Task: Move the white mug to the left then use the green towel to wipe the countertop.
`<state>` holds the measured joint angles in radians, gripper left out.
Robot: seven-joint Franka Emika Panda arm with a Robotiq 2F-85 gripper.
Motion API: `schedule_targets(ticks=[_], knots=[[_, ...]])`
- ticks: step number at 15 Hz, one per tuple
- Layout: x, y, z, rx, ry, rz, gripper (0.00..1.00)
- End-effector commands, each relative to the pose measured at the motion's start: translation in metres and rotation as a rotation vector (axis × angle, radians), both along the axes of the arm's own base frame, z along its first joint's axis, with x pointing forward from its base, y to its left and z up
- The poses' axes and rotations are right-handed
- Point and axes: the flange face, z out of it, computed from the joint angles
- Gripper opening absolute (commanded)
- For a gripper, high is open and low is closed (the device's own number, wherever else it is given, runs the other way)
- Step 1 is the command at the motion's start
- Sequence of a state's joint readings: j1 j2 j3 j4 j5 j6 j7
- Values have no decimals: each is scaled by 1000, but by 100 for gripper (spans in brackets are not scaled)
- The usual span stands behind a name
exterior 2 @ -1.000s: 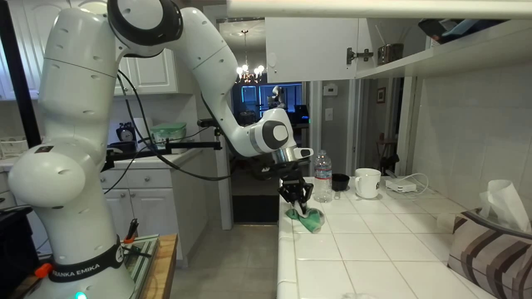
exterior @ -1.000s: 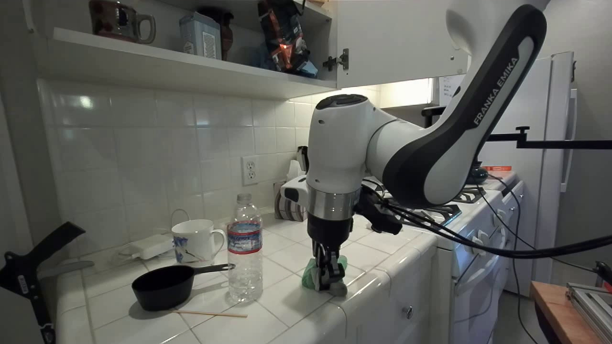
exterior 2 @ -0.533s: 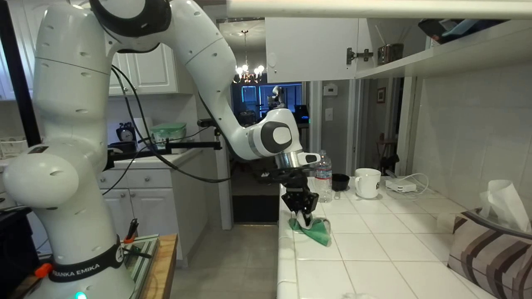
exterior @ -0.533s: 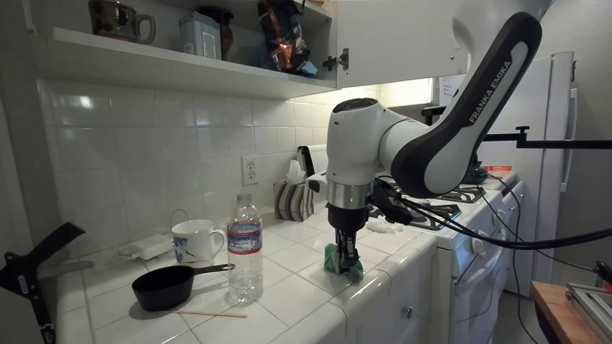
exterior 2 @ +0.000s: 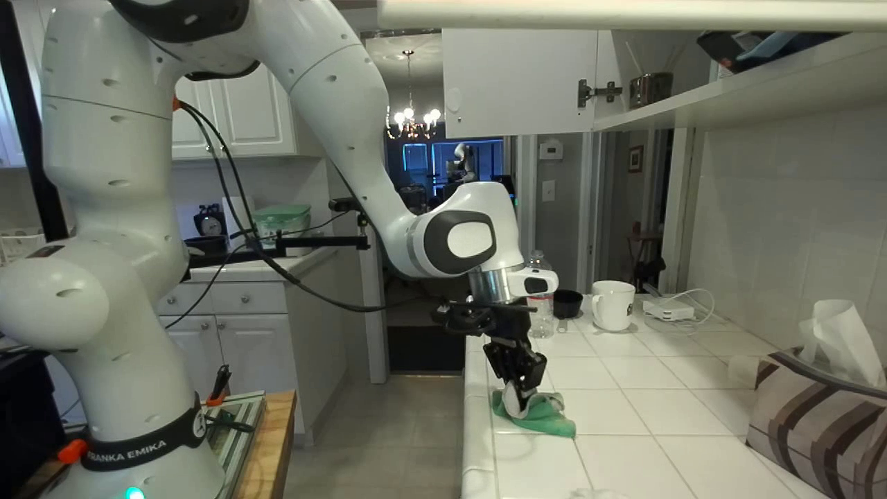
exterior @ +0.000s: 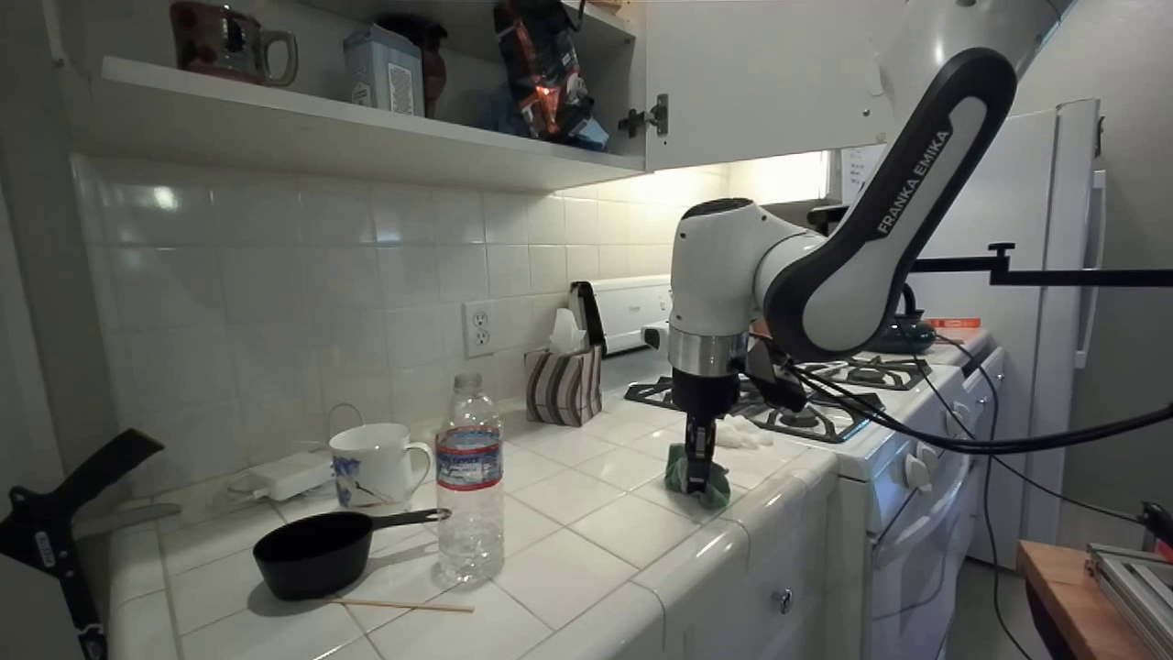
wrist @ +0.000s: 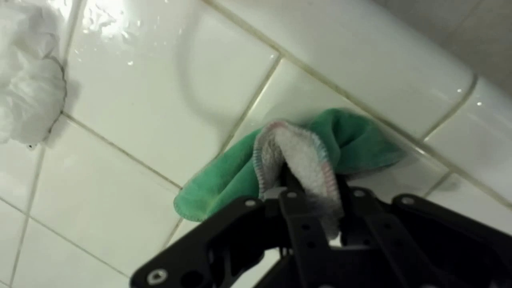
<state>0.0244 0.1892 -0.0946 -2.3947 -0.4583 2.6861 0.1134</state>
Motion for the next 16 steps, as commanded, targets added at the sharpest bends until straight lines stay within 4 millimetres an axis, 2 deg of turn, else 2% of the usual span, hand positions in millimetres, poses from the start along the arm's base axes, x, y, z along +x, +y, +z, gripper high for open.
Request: schedule_targets(ticks=[1, 3, 4, 7, 10, 16], knots=[[0, -2, 1, 3, -1, -5, 18], [0, -3, 1, 4, -1, -8, 18], [0, -3, 1, 4, -1, -8, 5], [7, -19, -2, 9, 23, -94, 5], [6, -50, -9, 56, 67, -228, 5], [-15, -125, -13, 107, 120, -505, 5]])
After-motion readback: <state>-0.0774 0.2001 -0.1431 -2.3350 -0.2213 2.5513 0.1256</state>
